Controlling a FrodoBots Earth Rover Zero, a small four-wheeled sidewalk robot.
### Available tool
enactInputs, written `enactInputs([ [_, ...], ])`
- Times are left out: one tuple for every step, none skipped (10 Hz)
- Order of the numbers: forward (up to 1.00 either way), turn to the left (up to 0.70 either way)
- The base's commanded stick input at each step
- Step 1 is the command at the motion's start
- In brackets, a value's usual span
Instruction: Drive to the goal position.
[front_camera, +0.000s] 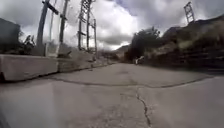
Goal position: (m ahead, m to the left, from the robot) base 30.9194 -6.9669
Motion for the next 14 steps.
enactInputs([
  [1.0, 0.0],
  [1.0, 0.0],
  [1.0, 0.0],
  [1.0, 0.0],
  [1.0, 0.0],
  [1.0, 0.0],
  [1.0, -0.13],
  [1.0, -0.25],
  [1.0, -0.11],
  [1.0, 0.0],
  [1.0, 0.0],
  [1.0, 0.0],
  [1.0, 0.0],
  [1.0, 0.0],
])
